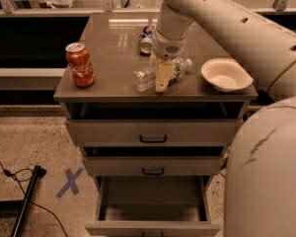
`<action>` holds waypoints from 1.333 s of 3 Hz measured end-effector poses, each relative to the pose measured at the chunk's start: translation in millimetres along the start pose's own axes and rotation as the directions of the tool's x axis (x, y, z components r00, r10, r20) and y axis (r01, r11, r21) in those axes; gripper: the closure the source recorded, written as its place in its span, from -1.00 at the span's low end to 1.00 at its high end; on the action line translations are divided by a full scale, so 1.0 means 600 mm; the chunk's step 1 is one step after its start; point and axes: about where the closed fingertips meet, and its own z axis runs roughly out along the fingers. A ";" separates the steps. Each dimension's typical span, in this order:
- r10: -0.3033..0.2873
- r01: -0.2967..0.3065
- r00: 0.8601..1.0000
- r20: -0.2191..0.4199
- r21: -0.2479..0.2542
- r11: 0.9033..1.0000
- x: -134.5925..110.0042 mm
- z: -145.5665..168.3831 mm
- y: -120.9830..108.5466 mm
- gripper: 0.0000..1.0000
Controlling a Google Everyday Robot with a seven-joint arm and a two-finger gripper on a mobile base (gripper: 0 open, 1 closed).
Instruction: Place water bottle into bottom drawer
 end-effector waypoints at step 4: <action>0.047 -0.075 0.972 0.231 0.115 0.991 -0.018 -0.219 0.121 1.00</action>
Offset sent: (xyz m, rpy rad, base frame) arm -0.0154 -0.0348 0.0324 0.2060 0.0457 -0.0799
